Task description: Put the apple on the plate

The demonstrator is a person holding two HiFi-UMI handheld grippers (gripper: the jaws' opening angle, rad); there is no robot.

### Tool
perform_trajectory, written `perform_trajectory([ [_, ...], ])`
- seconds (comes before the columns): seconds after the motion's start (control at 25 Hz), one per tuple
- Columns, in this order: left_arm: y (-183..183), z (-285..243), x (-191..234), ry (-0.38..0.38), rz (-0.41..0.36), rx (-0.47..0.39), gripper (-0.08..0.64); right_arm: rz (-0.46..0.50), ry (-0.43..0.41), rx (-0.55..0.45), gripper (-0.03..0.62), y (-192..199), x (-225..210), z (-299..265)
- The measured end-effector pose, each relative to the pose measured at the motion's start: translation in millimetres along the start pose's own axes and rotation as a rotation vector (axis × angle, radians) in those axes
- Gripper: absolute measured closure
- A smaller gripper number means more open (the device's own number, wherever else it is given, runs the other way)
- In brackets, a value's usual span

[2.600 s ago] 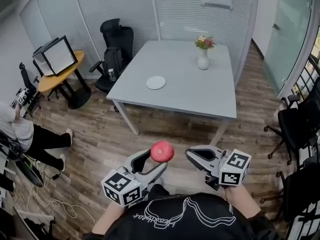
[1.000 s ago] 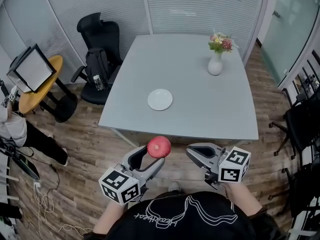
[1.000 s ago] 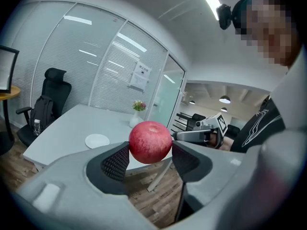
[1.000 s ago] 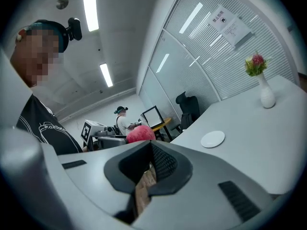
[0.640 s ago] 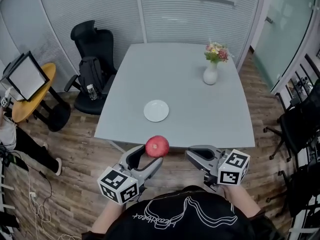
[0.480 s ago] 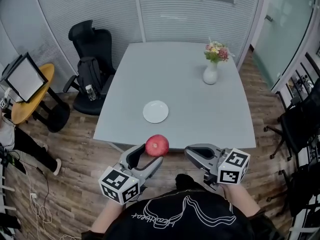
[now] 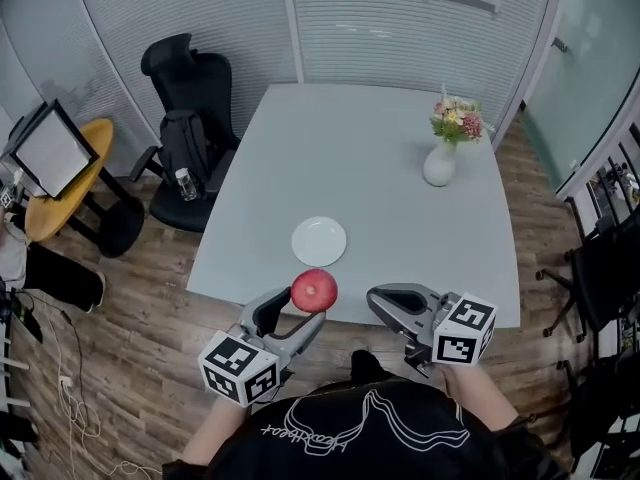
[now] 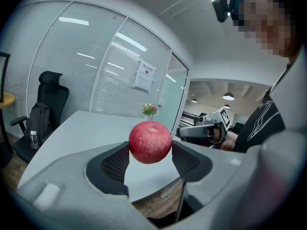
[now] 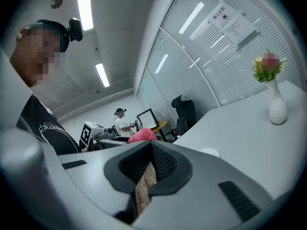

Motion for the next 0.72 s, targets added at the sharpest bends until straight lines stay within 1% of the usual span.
perform_trajectory([
  [0.16,-9,-21,19,-0.022,0.006,0.003,0.275,-0.013,-0.011,0.027,0.583,-8,-27,-11],
  [0.36,-9,-43,43,-0.046,0.013,0.027,0.275,-0.034,-0.013,0.040,0.583,-15,-54,-24],
  [0.56,-9,-65,60,-0.054,0.027,0.036,0.275,-0.055,-0.014,0.065,0.583,-13,-76,-32],
  [0.72,-5,-80,69,-0.063,0.009,0.055,0.275,-0.072,-0.008,0.075,0.583,-10,-89,-36],
])
Point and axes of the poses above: the fingertips, and each gripper's own axes: z backward along the fingers, x to its left, y out of its underside, the point moved 1 cm from there along z, backward along the fingers, and after that the axes turned 4 degrees about -y, right-handed, at the moved point
